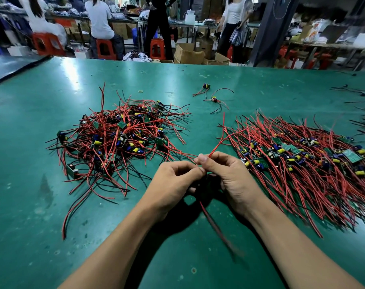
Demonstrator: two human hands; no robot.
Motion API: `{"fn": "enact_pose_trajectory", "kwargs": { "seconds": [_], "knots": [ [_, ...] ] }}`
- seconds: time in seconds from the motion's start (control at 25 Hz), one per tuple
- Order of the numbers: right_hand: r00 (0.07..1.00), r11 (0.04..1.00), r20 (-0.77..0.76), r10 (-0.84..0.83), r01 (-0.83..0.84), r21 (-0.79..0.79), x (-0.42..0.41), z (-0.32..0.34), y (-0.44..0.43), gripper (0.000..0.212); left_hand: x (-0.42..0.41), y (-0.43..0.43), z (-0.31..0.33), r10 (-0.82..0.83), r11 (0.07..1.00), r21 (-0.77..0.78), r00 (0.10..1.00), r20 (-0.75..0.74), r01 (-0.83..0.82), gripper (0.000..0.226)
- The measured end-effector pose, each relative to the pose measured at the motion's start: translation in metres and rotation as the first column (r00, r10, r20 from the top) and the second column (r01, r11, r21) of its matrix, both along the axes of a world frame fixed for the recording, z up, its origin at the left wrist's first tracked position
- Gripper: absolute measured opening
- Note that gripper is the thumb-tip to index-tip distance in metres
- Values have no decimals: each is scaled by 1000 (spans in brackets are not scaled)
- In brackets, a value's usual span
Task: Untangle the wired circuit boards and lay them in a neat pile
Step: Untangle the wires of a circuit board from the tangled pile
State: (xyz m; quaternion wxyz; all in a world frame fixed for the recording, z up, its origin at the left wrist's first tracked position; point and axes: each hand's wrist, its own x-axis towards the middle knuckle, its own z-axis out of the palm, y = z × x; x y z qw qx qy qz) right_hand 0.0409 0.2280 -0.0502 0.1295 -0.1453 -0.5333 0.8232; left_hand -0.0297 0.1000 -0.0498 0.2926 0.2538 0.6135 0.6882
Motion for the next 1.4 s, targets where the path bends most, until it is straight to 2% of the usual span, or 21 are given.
{"fn": "enact_pose_trajectory", "kwargs": {
  "seconds": [0.12,0.4,0.56,0.84,0.96,1.12,1.32,1.4],
  "knots": [
    [999,995,12,-46,45,87,-1,-2,0,27,2,2,-1,30,999,-27,999,-35,-31,15],
    [981,957,40,-190,176,230,-1,-3,2,31,0,2,4,43,997,-67,999,5,-42,22],
    [946,941,75,-316,302,152,0,-2,9,20,1,1,5,51,995,-91,999,-3,-51,19],
    [870,871,47,-491,490,33,0,5,17,15,4,1,7,55,995,-83,998,1,-55,19],
    [905,898,43,-423,425,-112,-1,6,15,15,3,-2,8,61,996,-68,998,19,-59,19],
    [959,903,13,-282,270,-333,2,10,19,28,2,-3,9,62,997,-54,997,38,-60,22],
    [948,909,12,-319,310,-280,3,11,24,18,-1,-4,9,44,997,-67,997,56,-40,21],
    [939,896,11,-344,332,-296,2,13,25,22,-1,-3,8,26,996,-90,999,41,-23,17]
  ]
}}
